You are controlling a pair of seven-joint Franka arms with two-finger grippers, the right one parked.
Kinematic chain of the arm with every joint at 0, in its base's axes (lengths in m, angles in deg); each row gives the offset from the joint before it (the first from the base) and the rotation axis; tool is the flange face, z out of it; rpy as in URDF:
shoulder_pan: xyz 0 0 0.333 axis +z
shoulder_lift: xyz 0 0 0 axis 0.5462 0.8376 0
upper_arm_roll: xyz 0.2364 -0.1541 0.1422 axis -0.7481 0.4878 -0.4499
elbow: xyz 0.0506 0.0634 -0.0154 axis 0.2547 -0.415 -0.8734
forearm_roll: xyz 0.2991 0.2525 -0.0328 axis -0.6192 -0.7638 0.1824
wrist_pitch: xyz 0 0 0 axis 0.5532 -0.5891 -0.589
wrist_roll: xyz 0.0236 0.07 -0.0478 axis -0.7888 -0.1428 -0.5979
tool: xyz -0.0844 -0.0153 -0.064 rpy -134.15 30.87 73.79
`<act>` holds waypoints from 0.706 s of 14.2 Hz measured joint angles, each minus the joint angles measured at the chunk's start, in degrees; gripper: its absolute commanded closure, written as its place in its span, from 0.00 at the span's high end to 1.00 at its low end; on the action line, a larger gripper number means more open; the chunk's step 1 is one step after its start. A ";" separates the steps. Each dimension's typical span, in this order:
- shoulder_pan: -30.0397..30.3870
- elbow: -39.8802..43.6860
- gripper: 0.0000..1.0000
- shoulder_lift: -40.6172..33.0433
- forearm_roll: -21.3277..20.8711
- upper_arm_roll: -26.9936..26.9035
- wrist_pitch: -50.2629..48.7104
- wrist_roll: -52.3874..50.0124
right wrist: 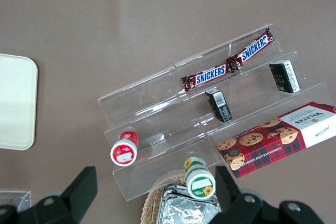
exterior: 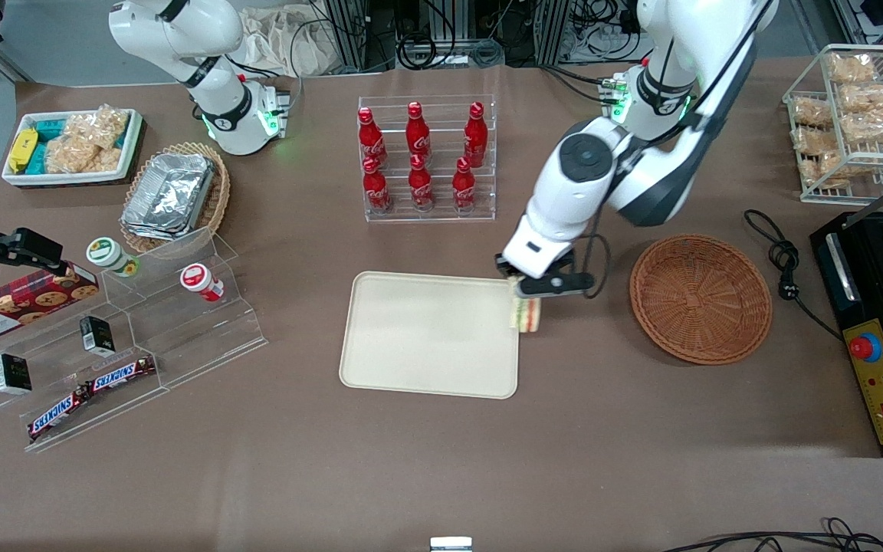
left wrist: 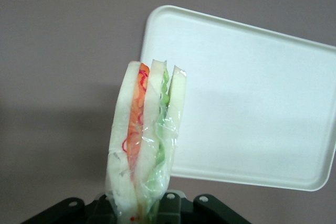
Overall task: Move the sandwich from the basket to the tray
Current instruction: 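Lower the sandwich onto the cream tray and open the left gripper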
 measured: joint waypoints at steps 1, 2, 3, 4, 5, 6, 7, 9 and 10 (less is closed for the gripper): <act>-0.47 1.46 0.04 2.90 -2.72 -0.01 0.94 -0.02; -0.57 2.99 0.04 5.65 -5.20 -0.02 1.56 -0.02; -0.56 4.43 0.06 8.11 -7.37 -0.14 2.38 -0.02; -0.54 5.51 0.09 10.19 -9.15 -0.30 3.58 -0.02; -0.53 6.40 0.19 11.94 -10.48 -0.40 4.55 -0.02; -0.53 7.33 0.21 13.43 -11.55 -0.43 5.07 -0.02; -0.53 8.46 0.35 14.84 -12.49 -0.44 5.28 -0.02; -0.58 10.93 0.97 17.61 -13.33 -0.44 5.31 -0.06; -0.73 11.82 0.99 18.78 -13.43 -0.46 5.32 -0.09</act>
